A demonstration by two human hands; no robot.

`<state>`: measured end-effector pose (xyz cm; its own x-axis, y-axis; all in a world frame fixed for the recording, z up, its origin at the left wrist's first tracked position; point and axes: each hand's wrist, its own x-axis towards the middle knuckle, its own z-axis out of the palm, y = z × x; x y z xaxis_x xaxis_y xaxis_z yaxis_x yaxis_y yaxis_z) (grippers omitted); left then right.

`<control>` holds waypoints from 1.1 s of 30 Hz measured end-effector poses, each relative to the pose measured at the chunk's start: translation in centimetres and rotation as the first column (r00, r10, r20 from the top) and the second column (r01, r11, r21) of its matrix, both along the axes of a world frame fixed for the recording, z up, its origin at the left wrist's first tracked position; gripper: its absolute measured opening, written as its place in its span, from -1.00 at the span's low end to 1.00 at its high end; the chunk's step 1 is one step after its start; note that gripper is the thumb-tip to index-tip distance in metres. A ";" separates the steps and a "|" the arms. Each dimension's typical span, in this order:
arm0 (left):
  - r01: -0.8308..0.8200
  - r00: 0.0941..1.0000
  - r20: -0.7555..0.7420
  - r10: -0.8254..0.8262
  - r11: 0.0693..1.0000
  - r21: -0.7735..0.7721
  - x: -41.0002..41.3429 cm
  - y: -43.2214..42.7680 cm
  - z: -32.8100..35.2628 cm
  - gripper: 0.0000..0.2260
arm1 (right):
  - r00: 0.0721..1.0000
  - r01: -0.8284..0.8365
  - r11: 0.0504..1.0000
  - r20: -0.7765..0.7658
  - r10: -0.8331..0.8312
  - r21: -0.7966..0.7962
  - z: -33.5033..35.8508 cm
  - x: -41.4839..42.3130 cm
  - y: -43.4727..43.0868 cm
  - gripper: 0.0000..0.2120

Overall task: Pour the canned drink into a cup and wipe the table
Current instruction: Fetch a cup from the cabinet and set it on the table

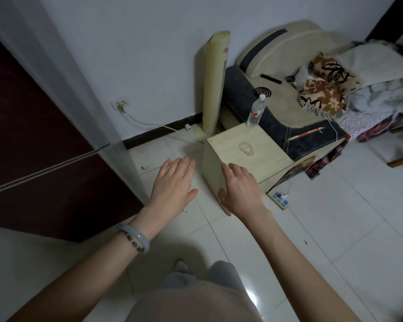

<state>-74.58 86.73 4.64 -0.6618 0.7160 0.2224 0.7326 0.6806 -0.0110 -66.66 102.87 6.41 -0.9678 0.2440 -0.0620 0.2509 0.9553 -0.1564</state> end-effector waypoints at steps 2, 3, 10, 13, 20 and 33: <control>0.042 0.999 0.014 -0.042 0.999 -0.011 -2.6 0.7 -0.3 -0.30 | 0.999 0.043 0.999 -0.006 -0.043 -0.004 -0.2 -1.6 0.3 -0.47; 0.060 0.998 0.022 -0.059 0.998 -0.018 -3.5 1.1 -0.5 -0.30 | 0.998 0.057 0.998 -0.003 -0.057 -0.002 -0.4 -2.2 0.6 -0.46; 0.181 0.981 0.084 -0.174 0.980 -0.084 -11.9 7.7 -2.8 -0.30 | 0.969 0.235 0.972 0.076 -0.234 -0.007 -3.3 -8.4 5.4 -0.43; 0.224 0.970 0.116 -0.212 0.969 -0.105 -14.8 11.2 -4.0 -0.30 | 0.951 0.297 0.955 0.090 -0.295 -0.009 -5.0 -10.5 8.2 -0.41; 0.347 0.931 0.194 -0.310 0.916 -0.203 -21.5 20.5 -7.3 -0.30 | 0.871 0.486 0.873 0.116 -0.478 -0.044 -9.4 -14.5 16.7 -0.39; 0.488 0.851 0.349 -0.393 0.838 -0.244 -29.6 35.3 -16.3 -0.29 | 0.710 0.696 0.701 0.301 -0.637 -0.156 -18.3 -18.4 29.0 -0.39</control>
<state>-104.21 122.03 -11.66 -0.2576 0.9443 -0.2048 0.9572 0.2784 0.0798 -85.10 131.87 -11.86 -0.5102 0.7679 -0.3873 0.8600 0.4602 -0.2206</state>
